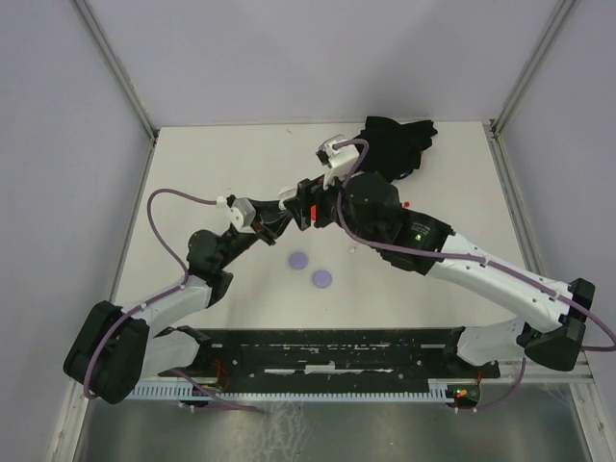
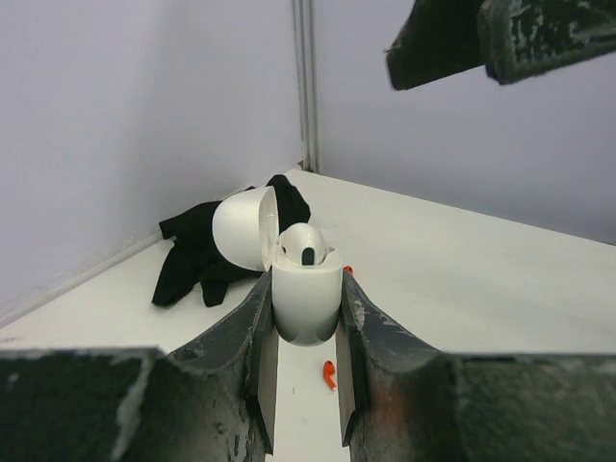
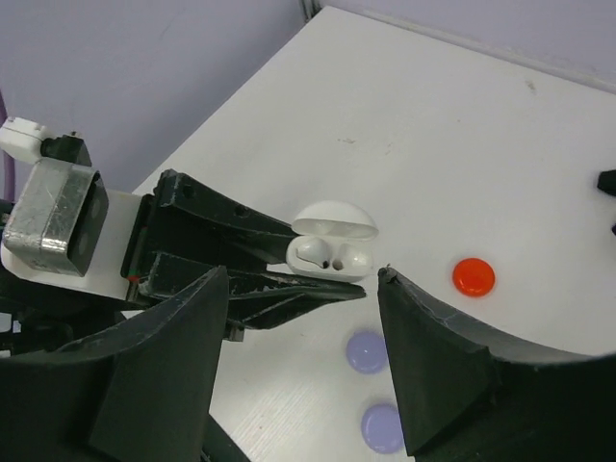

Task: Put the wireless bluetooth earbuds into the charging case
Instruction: Place the earbud in the charging case, then pick up the earbud from the center of the board.

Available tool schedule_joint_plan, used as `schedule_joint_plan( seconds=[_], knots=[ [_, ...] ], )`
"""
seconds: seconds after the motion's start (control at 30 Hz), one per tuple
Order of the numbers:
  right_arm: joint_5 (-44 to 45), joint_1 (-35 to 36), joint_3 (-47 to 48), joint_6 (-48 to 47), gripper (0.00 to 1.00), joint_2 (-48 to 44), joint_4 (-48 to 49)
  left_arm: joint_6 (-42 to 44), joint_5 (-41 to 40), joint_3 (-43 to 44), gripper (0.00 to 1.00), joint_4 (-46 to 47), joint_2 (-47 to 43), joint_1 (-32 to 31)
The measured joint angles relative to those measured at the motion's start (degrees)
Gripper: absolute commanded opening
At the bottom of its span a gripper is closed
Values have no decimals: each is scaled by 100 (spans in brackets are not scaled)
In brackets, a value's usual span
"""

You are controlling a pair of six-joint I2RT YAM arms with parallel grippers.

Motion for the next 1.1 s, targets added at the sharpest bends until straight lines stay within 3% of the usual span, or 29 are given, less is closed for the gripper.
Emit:
schedule_joint_plan(
  seconds=[0.17,0.47,0.67,1.1],
  knots=[
    [-26,-503,345,192,75,2,-988,-28,-317,0,3,-232,0,0],
    [-125,-1613,37,468,76,568,-2461,31,-787,2,3,-796,-11,0],
    [-490,-2046,-365,39,76,1344,-2627,238,-914,22,3,-1003,-35,0],
    [-1954,-2457,-232,-997,76,3045,-2201,387,-1060,24,3,-1073,-48,0]
  ],
)
